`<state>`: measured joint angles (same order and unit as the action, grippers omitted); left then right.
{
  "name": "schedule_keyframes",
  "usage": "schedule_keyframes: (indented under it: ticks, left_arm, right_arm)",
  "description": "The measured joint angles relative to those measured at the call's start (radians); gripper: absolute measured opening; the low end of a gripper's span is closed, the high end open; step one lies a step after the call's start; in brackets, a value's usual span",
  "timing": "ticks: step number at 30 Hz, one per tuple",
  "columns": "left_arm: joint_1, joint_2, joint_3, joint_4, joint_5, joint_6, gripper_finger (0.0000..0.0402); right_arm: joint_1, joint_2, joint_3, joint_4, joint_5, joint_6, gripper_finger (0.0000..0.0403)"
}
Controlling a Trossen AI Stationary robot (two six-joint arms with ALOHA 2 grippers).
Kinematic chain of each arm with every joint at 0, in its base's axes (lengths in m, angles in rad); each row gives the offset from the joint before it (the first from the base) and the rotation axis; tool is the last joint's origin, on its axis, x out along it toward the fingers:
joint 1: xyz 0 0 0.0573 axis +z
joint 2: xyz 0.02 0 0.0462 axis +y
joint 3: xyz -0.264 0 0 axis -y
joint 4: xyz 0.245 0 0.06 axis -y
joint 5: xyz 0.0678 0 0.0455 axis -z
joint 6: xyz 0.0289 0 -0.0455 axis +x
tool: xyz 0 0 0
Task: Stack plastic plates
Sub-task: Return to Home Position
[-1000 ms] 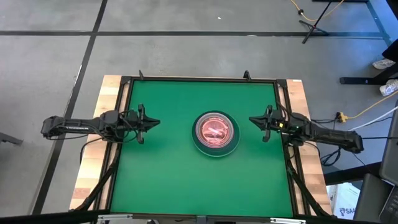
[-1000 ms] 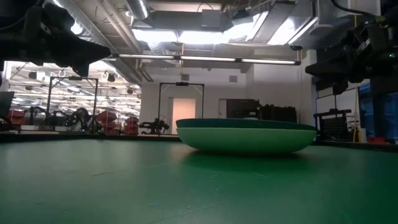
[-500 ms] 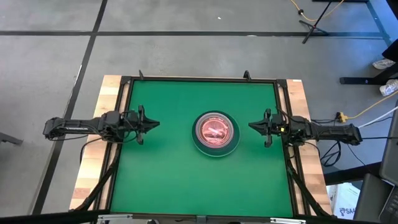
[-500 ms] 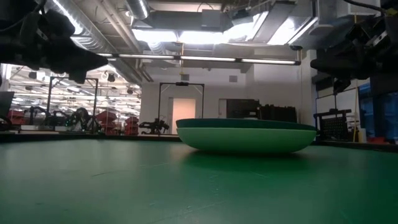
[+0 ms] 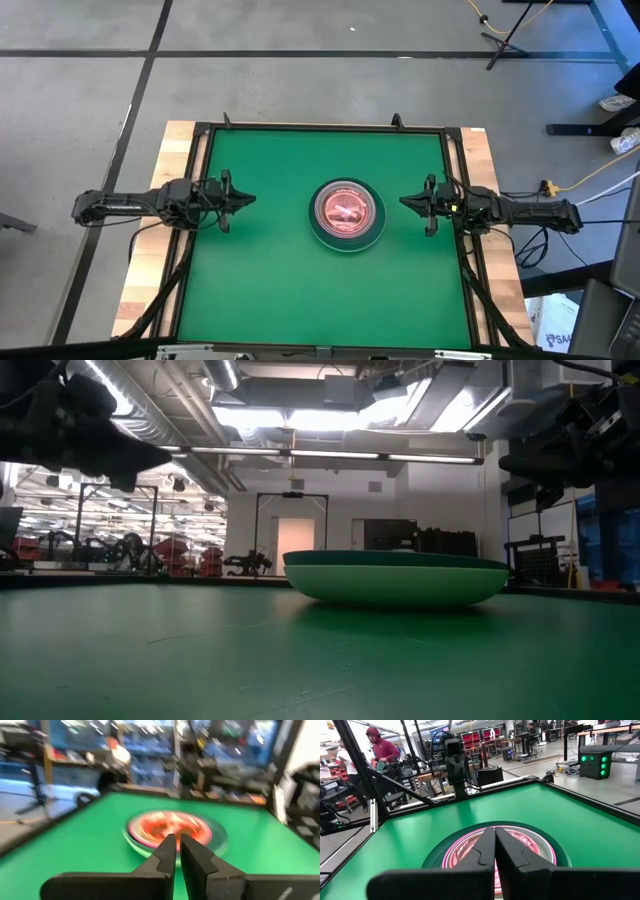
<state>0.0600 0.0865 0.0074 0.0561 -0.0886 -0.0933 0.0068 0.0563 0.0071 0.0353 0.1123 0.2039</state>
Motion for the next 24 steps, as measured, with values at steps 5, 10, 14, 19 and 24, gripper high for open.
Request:
schedule_keyframes:
  ticks: [5, 10, 14, 19, 24]
  left_arm:
    - [0.000, -0.056, 0.000, -0.012, -0.107, -0.007, 0.0018]
    - [0.000, -0.055, 0.000, -0.014, -0.109, -0.005, 0.0018]
    - [0.000, -0.055, 0.000, -0.014, -0.108, -0.005, 0.0018]
    - [0.000, -0.055, 0.000, -0.014, -0.108, -0.005, 0.0018]
    - [0.000, -0.055, 0.000, -0.014, -0.108, -0.005, 0.0018]
  right_arm:
    - [-0.001, 0.000, 0.000, 0.000, 0.000, 0.000, 0.0002]
    - [-0.001, 0.000, 0.000, 0.000, 0.000, 0.000, 0.0002]
    - [-0.001, 0.000, 0.000, 0.000, 0.000, 0.000, 0.0002]
    - [-0.001, 0.000, 0.000, 0.000, 0.000, 0.000, 0.0002]
    - [-0.001, 0.000, 0.000, 0.000, 0.000, 0.000, 0.0002]
